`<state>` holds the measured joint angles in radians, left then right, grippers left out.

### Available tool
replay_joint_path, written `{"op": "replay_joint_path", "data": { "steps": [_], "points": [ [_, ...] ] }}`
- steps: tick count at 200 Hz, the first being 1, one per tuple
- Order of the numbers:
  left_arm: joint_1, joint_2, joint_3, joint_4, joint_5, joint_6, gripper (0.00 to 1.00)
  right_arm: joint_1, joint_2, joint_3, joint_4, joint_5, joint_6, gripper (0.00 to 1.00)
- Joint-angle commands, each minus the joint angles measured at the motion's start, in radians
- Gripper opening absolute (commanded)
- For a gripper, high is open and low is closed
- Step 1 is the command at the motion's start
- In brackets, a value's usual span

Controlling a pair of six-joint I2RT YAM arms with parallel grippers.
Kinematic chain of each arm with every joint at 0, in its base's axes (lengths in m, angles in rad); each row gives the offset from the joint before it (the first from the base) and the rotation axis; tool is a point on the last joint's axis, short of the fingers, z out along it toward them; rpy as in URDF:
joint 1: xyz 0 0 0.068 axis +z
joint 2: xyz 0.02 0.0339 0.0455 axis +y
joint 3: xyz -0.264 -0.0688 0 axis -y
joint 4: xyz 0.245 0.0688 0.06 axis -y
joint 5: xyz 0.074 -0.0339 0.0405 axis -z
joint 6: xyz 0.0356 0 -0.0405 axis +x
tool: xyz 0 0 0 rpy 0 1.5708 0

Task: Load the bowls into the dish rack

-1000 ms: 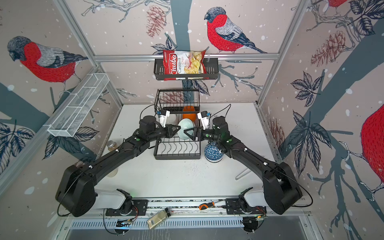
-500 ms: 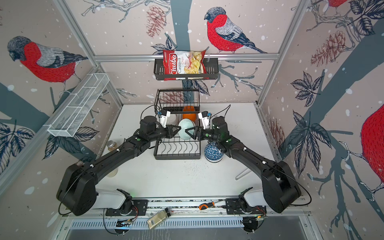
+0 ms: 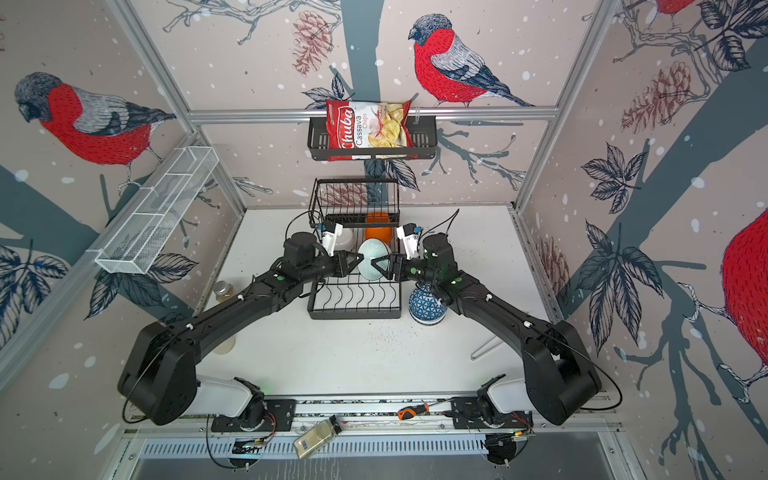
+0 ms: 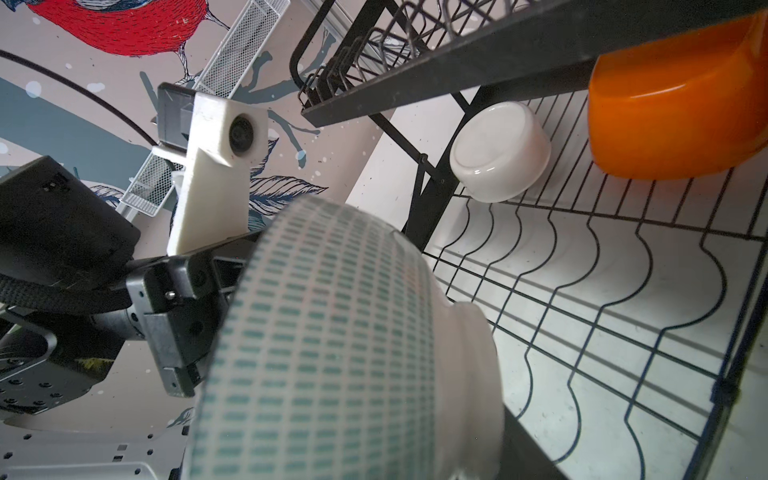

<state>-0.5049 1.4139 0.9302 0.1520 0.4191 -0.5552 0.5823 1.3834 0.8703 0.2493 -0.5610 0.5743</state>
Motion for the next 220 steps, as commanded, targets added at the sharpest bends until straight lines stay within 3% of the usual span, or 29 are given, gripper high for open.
{"op": "replay_joint_path", "data": {
  "steps": [1,51,74,220],
  "points": [
    [0.002,0.002,0.007,0.019,-0.006,0.013,0.27,0.005,0.003,0.012,0.046,-0.007,-0.028,0.57],
    [0.002,-0.007,0.006,0.001,-0.030,0.012,0.57,0.008,0.014,0.010,0.034,0.031,-0.038,0.56],
    [0.002,-0.010,0.006,-0.006,-0.039,0.016,0.66,0.009,0.020,0.010,0.033,0.041,-0.039,0.55],
    [0.002,0.071,0.001,-0.007,-0.060,0.024,0.66,0.022,0.071,0.042,-0.013,0.164,-0.050,0.42]
  ]
}}
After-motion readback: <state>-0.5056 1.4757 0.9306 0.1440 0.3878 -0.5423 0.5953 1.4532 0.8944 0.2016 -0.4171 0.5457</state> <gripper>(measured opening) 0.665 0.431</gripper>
